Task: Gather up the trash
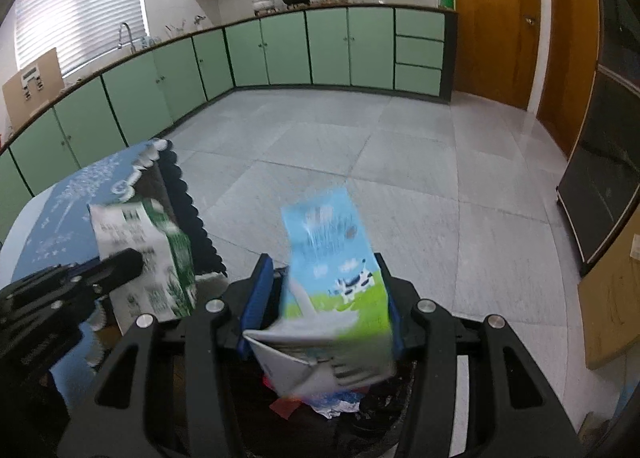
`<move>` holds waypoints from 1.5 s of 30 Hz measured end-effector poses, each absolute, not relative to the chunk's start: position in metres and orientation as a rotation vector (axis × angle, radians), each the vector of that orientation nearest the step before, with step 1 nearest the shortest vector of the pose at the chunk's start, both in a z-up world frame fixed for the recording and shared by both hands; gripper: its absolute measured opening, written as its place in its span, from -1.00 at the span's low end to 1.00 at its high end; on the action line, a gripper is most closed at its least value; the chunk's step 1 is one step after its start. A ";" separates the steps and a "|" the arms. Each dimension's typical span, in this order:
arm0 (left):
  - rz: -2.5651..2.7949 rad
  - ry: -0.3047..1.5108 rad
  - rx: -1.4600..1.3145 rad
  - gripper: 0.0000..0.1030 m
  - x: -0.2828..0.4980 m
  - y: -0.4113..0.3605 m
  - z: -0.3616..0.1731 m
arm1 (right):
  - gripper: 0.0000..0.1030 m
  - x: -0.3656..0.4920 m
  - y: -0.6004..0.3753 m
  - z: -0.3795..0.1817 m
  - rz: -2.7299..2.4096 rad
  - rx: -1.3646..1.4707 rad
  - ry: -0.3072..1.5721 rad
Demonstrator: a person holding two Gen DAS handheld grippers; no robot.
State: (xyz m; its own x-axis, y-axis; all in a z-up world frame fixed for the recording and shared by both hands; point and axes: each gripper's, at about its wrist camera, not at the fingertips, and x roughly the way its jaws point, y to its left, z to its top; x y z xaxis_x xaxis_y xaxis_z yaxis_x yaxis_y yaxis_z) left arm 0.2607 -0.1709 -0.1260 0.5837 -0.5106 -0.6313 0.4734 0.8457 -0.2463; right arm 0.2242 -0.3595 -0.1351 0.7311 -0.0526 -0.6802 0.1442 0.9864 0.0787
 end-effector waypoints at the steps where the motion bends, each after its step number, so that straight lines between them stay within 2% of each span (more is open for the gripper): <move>1: -0.583 0.760 -0.058 -0.63 0.262 -0.171 -0.127 | 0.21 0.225 -0.362 -0.137 -0.113 0.139 0.748; 2: -0.584 0.762 -0.060 -0.37 0.262 -0.172 -0.127 | 0.27 0.225 -0.365 -0.139 -0.118 0.150 0.746; 4: -0.581 0.759 -0.071 -0.06 0.262 -0.170 -0.127 | 0.37 0.224 -0.367 -0.141 -0.122 0.155 0.743; 5: -0.581 0.759 -0.081 0.02 0.263 -0.168 -0.127 | 0.41 0.223 -0.368 -0.141 -0.127 0.155 0.739; 7: -0.571 0.763 -0.091 0.13 0.264 -0.164 -0.127 | 0.69 0.222 -0.370 -0.141 -0.138 0.162 0.728; 10: -0.551 0.761 -0.104 0.23 0.264 -0.157 -0.125 | 0.82 0.217 -0.371 -0.137 -0.140 0.172 0.713; 13: -0.524 0.734 -0.105 0.37 0.258 -0.146 -0.118 | 0.83 0.213 -0.370 -0.130 -0.138 0.182 0.706; 21: -0.447 0.677 -0.131 0.46 0.243 -0.103 -0.093 | 0.84 0.198 -0.351 -0.103 -0.094 0.191 0.659; 32: -0.376 0.615 -0.164 0.84 0.204 -0.051 -0.050 | 0.90 0.168 -0.303 -0.058 -0.013 0.181 0.602; 45: -0.323 0.571 -0.157 0.88 0.148 -0.016 -0.016 | 0.90 0.117 -0.259 -0.019 0.081 0.141 0.550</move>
